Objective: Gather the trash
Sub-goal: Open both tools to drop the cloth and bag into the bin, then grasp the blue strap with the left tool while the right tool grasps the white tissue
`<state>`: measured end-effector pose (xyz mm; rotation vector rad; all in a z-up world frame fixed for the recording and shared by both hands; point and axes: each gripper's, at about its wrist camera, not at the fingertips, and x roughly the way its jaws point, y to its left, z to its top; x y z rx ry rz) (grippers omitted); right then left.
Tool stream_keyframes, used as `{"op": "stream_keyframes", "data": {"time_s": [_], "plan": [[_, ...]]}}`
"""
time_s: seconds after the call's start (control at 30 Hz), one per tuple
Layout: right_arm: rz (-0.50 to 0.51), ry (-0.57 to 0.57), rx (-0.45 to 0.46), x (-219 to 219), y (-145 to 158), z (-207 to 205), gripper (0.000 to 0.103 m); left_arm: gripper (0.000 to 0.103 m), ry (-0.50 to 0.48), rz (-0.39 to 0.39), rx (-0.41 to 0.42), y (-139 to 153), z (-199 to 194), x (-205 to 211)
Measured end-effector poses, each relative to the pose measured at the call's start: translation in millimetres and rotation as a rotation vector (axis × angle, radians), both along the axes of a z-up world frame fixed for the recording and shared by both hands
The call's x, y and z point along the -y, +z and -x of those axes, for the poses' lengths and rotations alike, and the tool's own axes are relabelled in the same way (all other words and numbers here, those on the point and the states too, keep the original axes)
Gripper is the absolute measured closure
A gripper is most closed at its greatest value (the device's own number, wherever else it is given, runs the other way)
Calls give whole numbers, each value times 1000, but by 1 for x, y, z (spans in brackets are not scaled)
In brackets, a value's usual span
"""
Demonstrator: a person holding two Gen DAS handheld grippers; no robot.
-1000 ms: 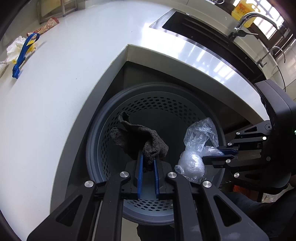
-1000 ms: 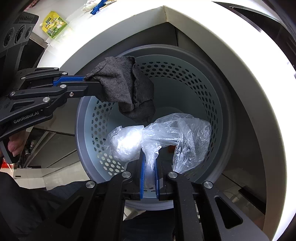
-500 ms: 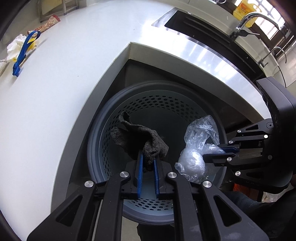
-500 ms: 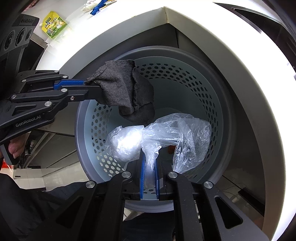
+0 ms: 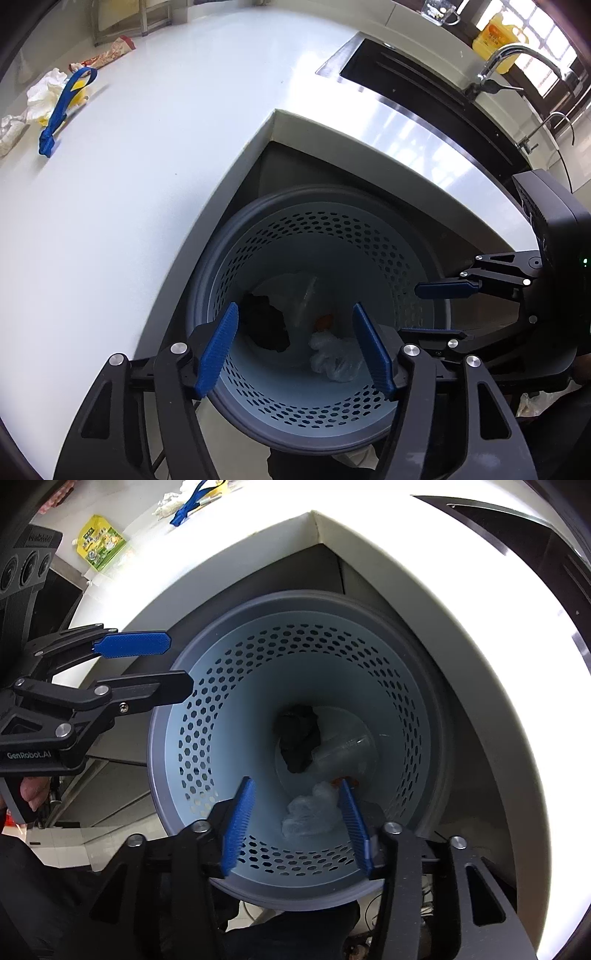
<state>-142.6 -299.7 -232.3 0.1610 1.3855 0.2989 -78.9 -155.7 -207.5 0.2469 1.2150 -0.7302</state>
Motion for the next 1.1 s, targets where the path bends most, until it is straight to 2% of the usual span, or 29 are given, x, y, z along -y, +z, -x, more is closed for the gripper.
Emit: {"op": "stream_keyframes", "data": {"time_s": [0.17, 0.23, 0.37, 0.4, 0.53, 0.7, 0.73, 0.8, 1.03, 1.1], "plan": [[-29, -21, 49, 7, 18, -3, 49, 34, 61, 30, 67, 28, -9, -7], [-49, -35, 86, 11, 31, -6, 43, 29, 101, 36, 110, 42, -17, -11], [-79, -49, 157, 16, 57, -21, 43, 13, 218, 8, 231, 66, -41, -27], [-82, -50, 171, 16, 63, -26, 43, 13, 246, 8, 249, 70, -49, -32], [-90, -45, 218, 17, 80, -46, 43, 13, 340, -28, 308, 73, -100, -55], [-87, -26, 248, 12, 94, -69, 43, 14, 444, -79, 322, 59, -165, -83], [-82, -20, 252, 11, 97, -72, 43, 15, 454, -83, 318, 55, -174, -88], [-78, -15, 260, 10, 100, -81, 43, 27, 454, -91, 299, 47, -192, -95], [-66, 7, 288, -6, 114, -113, 43, 47, 426, -113, 253, 27, -222, -97], [-59, 20, 295, -11, 117, -122, 43, 68, 413, -104, 243, 24, -225, -97]]}}
